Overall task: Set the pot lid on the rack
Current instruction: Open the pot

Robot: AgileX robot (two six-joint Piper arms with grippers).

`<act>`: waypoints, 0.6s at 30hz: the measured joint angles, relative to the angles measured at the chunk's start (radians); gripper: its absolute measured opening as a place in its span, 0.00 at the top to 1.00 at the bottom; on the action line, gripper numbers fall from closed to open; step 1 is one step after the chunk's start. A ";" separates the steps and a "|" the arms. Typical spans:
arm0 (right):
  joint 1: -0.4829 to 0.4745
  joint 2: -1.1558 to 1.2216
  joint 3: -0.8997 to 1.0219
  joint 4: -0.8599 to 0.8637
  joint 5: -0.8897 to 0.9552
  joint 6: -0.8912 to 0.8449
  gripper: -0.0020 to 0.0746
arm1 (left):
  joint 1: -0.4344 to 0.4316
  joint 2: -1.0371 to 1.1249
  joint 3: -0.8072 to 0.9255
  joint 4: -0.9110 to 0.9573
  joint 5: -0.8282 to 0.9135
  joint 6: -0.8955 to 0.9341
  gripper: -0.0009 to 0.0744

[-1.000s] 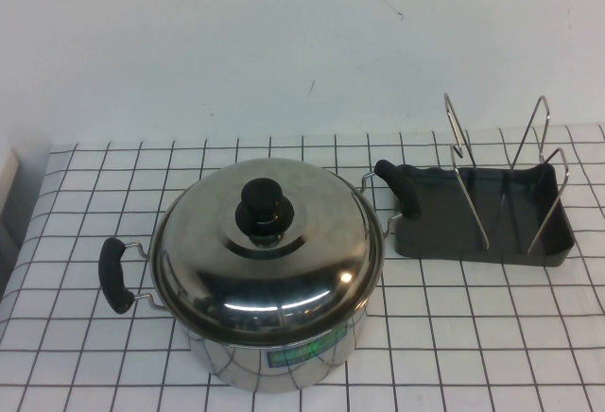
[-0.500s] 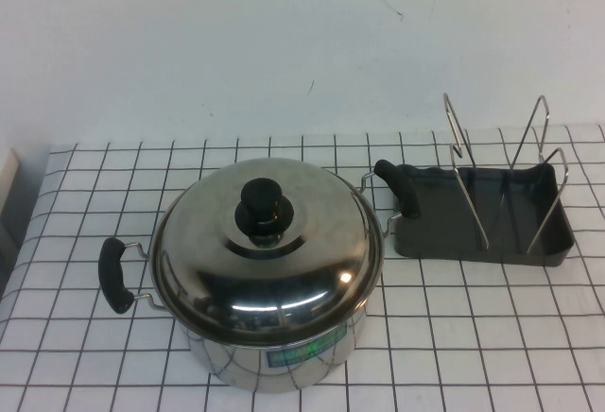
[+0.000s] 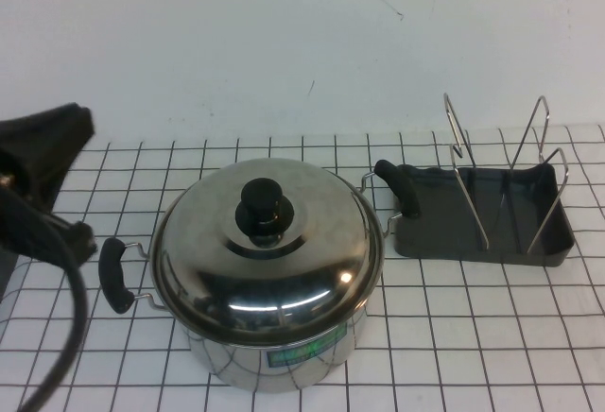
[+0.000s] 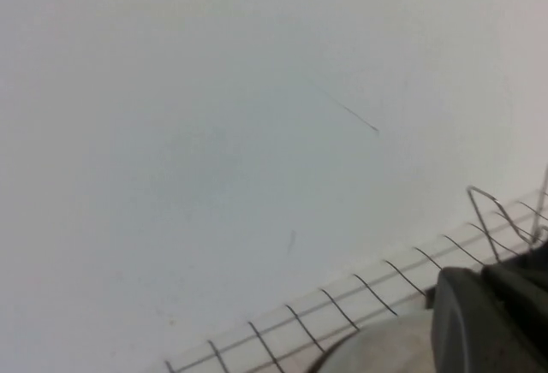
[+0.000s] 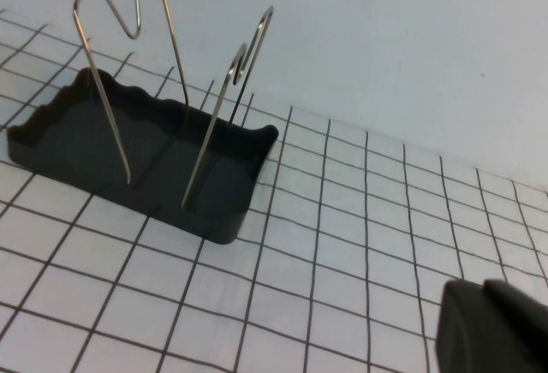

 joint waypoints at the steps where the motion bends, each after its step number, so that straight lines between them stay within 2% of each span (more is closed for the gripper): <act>1: 0.000 0.000 0.000 0.000 0.000 -0.002 0.98 | -0.029 0.023 0.000 -0.006 0.000 0.014 0.99; 8: 0.000 0.000 0.021 0.000 -0.022 -0.002 0.98 | -0.256 0.168 0.000 -0.024 -0.119 0.033 0.99; 11: 0.000 0.000 0.029 0.000 -0.031 -0.002 0.98 | -0.332 0.231 0.000 -0.027 -0.130 0.066 0.92; 14: 0.000 0.000 0.030 0.000 -0.031 -0.002 0.98 | -0.381 0.301 0.000 -0.027 -0.130 0.117 0.70; 17: 0.000 0.000 0.030 0.000 -0.031 -0.002 0.98 | -0.395 0.358 -0.007 -0.027 -0.138 0.120 0.38; 18: 0.000 0.000 0.030 0.000 -0.031 -0.002 0.98 | -0.395 0.376 -0.015 -0.027 -0.148 0.116 0.30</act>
